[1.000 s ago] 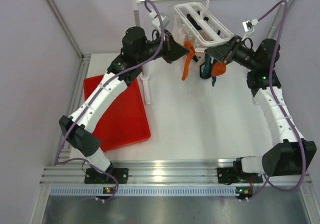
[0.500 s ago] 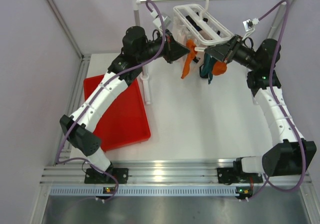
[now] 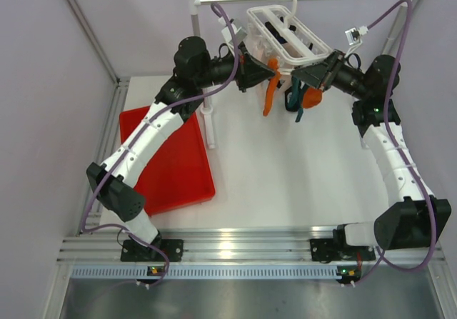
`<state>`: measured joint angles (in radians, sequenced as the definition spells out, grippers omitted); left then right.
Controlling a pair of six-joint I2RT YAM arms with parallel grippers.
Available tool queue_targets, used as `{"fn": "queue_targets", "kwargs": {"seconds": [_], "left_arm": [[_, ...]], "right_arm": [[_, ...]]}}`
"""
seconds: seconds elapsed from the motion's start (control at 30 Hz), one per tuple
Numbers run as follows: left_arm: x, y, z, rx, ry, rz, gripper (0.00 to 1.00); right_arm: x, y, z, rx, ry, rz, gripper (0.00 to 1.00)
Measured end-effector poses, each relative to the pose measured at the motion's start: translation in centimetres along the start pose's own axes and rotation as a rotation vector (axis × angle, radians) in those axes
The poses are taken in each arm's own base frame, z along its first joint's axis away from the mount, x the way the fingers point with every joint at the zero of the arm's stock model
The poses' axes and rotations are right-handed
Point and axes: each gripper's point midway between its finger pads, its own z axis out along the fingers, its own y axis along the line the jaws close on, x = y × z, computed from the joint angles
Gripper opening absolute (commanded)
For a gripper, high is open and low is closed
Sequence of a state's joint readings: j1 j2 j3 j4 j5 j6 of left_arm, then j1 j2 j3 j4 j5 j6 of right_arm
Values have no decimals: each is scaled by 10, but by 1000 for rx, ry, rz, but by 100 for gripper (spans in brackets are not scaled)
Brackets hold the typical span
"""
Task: Clip the socks to the hanger
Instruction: Clamp the sock onto the hanger.
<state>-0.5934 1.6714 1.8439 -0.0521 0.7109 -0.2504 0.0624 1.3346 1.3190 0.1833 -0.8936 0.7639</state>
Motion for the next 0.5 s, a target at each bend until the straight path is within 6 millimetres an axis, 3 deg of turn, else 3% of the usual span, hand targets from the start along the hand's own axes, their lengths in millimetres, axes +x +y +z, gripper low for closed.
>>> {"fn": "queue_targets", "kwargs": {"seconds": [0.5], "left_arm": [[3,10,-3,6,11,51,0]], "right_arm": [[-6,11,-1,-50,-9,3,0]]}}
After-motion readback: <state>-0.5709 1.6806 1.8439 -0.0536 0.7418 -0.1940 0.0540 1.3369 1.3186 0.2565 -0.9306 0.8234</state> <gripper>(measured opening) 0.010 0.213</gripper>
